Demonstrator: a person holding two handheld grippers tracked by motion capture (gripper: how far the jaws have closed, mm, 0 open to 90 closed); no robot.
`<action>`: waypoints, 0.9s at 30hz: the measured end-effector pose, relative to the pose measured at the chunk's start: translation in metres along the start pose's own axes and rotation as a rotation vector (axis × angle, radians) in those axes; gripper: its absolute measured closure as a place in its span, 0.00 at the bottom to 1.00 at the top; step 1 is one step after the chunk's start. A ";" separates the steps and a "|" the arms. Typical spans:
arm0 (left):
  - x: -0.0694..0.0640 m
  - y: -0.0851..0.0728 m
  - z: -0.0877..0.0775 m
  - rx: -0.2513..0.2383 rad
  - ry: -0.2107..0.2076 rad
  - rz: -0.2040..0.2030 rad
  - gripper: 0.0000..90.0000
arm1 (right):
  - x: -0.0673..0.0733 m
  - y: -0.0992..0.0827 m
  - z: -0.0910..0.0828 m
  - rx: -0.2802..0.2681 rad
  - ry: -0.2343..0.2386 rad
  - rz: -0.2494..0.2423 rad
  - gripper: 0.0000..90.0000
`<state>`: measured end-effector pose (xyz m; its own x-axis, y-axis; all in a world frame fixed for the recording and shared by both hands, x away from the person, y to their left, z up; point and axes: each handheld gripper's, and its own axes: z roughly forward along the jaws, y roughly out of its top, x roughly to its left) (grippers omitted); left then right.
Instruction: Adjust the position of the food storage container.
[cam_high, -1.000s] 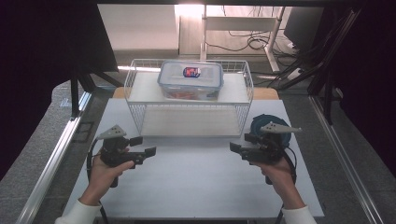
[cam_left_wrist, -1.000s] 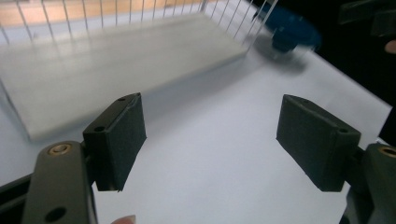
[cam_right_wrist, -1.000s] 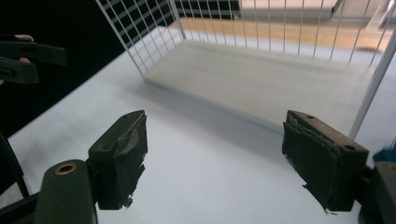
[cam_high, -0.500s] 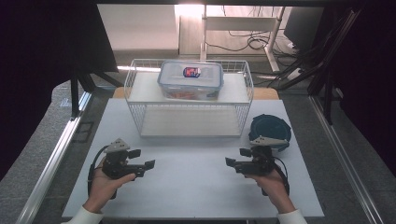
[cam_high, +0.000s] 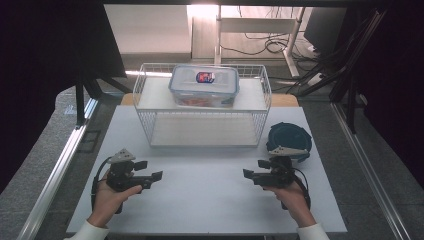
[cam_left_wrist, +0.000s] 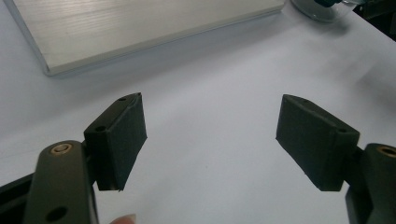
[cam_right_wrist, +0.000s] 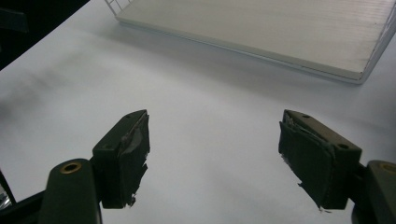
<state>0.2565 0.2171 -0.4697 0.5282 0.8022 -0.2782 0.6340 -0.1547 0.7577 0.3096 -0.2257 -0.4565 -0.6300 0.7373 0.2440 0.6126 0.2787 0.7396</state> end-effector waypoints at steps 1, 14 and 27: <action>0.000 0.000 0.000 0.000 0.000 0.000 0.26 | 0.000 0.000 -0.001 -0.002 -0.002 -0.003 0.28; 0.005 -0.004 -0.005 0.003 0.016 -0.012 0.26 | -0.025 0.021 -0.035 0.012 -0.085 -0.028 0.45; 0.007 -0.003 0.001 0.022 0.015 -0.014 0.26 | -0.104 0.080 -0.037 0.106 -0.189 -0.024 0.90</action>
<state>0.2589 0.2230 -0.4749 0.5112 0.8128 -0.2794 0.6531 -0.1560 0.7410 0.4069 -0.3029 -0.3994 -0.5507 0.8290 0.0978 0.6514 0.3535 0.6714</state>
